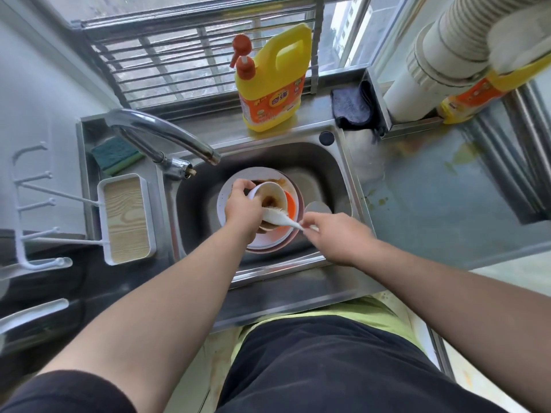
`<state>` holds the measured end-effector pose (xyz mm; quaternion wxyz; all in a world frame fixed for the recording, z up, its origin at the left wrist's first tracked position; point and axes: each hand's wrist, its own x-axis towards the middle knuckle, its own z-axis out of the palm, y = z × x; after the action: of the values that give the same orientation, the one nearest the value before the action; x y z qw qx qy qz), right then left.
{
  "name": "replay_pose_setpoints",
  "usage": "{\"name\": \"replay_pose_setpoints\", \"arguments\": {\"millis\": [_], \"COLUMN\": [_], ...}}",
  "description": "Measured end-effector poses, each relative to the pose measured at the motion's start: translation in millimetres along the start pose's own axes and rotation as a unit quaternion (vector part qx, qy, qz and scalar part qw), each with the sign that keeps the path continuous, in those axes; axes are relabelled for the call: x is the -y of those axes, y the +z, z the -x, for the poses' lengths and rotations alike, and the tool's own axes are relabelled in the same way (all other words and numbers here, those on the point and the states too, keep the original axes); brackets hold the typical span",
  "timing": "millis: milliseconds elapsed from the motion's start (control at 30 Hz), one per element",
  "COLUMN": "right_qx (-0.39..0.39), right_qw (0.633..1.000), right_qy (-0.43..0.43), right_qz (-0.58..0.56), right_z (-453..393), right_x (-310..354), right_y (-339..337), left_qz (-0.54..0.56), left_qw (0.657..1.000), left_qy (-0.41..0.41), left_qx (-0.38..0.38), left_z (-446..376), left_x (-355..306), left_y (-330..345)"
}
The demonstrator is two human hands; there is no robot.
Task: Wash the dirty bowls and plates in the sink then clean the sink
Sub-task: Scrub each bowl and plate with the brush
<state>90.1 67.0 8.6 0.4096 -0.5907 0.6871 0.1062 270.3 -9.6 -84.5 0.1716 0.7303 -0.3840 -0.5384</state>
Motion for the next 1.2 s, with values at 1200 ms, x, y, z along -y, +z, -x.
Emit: {"name": "replay_pose_setpoints", "arguments": {"millis": [1200], "right_qx": [-0.136], "right_qw": [0.861], "right_qy": [-0.194], "right_qz": [0.45], "right_z": [-14.7], "right_x": [9.9], "right_y": [-54.8], "left_qz": [-0.055], "left_qw": [0.97], "left_qy": [-0.101], "left_qx": [0.214], "left_z": [-3.2], "left_x": [-26.6], "left_y": [-17.1]}}
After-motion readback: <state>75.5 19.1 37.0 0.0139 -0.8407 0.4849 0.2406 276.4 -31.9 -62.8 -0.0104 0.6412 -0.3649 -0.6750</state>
